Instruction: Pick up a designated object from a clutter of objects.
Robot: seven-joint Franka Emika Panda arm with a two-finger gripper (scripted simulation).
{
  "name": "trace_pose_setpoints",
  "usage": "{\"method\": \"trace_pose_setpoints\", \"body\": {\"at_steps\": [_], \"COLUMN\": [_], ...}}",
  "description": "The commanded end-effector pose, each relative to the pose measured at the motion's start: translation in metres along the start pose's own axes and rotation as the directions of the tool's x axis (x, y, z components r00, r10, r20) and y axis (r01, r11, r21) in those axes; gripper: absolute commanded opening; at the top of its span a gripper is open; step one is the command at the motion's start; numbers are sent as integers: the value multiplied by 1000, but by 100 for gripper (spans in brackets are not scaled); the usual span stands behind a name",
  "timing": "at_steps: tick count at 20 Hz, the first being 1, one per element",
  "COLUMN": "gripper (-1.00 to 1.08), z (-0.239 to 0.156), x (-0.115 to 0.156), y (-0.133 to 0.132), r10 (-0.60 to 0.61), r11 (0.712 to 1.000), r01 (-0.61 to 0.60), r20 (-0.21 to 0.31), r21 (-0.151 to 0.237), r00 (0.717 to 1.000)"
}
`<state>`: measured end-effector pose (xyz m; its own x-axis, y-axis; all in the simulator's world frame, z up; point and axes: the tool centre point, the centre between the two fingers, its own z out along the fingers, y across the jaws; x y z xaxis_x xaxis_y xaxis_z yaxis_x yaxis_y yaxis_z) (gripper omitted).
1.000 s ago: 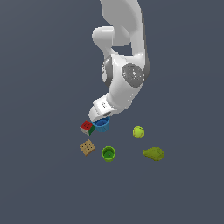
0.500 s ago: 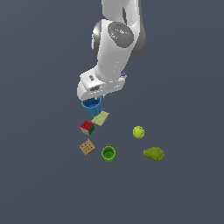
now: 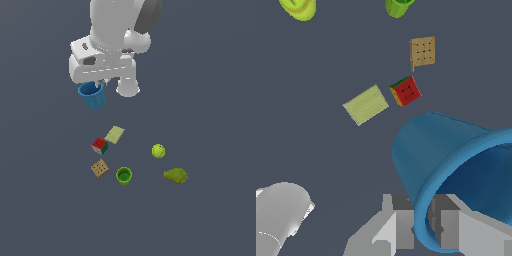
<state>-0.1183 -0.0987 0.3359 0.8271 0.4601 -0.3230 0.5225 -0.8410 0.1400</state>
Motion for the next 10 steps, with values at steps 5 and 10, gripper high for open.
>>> {"method": "trace_pose_setpoints", "body": {"at_steps": [5,10], "gripper": [-100,-100], "z": [-37,-55], "x": [-44,-64], "y": [14,22], "r10": [1,1], "r11": [1000,1000], "r01": [-1,-1], "r20": [-1,0], "r21": [-1,-3], "r00": [1000,1000]}}
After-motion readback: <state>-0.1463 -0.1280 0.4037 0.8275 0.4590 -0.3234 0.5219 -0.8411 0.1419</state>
